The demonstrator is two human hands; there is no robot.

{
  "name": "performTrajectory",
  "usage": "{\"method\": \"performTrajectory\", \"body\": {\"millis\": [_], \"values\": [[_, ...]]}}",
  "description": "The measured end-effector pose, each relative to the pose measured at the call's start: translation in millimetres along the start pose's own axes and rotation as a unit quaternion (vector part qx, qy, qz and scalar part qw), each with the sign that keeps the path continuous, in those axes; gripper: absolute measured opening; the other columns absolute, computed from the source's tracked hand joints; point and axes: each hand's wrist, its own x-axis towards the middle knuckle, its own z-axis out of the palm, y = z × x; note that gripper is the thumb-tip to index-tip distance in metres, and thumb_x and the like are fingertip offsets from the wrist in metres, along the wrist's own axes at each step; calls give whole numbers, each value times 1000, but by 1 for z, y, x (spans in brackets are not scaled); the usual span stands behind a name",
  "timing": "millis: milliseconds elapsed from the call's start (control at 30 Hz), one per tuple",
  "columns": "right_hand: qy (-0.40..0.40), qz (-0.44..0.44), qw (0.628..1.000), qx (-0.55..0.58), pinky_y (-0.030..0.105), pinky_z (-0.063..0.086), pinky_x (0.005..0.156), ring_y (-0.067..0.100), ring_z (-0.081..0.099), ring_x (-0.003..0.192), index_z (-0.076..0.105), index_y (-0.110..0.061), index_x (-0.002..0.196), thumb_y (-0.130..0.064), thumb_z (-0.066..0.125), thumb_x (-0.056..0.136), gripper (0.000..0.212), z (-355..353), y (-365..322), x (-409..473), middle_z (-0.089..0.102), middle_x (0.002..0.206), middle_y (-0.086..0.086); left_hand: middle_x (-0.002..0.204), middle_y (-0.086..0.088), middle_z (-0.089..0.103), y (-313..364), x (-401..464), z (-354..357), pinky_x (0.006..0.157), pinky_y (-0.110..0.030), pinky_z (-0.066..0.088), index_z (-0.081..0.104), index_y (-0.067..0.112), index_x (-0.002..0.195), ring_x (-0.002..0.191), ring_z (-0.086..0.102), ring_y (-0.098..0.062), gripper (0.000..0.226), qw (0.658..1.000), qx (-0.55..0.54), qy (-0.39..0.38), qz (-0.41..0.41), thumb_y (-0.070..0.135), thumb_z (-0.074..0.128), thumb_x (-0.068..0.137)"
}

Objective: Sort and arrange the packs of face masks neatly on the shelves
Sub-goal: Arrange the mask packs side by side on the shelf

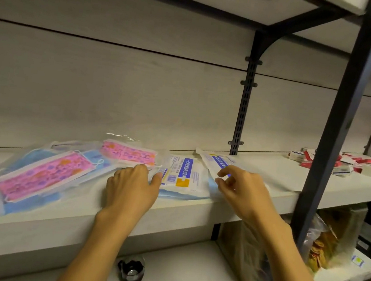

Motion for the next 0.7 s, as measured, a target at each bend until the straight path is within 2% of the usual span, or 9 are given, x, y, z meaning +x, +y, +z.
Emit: {"method": "performTrajectory", "body": {"millis": [167,300,367,500,567,633,700], "values": [[5,-1,1000,18,40,54,80,19,61,88,64,-25,107,-31,54,94,17,19,9,26,69,95,-1,101,-10,64,1,7,13,74,-34,45,57,12,88,93,56,-30,39,999,0,-5,-51,51,52,90],[36,4,998,56,27,49,74,11,58,82,66,-24,103,-36,54,94,20,38,19,31,67,92,-6,107,-4,66,-2,7,18,71,-29,40,63,18,103,99,58,-27,32,995,-52,11,-81,46,55,90],[49,-11,997,56,30,49,78,10,57,80,67,-25,99,-39,54,93,20,42,23,31,65,87,-9,107,0,65,-3,8,17,74,-30,40,63,23,105,103,58,-26,27,993,-73,24,-93,45,58,90],[63,-36,996,53,39,50,84,10,58,81,67,-27,95,-44,52,92,23,46,29,34,67,85,-10,98,6,68,-3,7,18,78,-31,43,65,31,97,99,60,-24,13,992,-71,57,-92,40,59,90],[66,-42,996,47,35,46,89,8,57,83,67,-28,95,-47,50,93,25,49,31,34,67,86,-11,91,7,66,-4,7,18,77,-31,44,64,33,89,95,60,-24,7,991,-73,66,-92,35,57,91],[65,-44,996,39,29,39,92,6,54,85,65,-29,98,-48,48,94,26,50,33,34,66,89,-11,94,6,65,-4,8,18,76,-31,43,63,36,87,94,59,-24,10,989,-81,67,-104,32,55,92],[64,-42,997,30,29,36,89,8,54,86,65,-29,97,-48,46,94,28,50,34,34,66,90,-11,99,5,65,-5,8,18,73,-31,42,63,35,90,93,58,-22,12,988,-87,67,-111,32,52,93]]}}
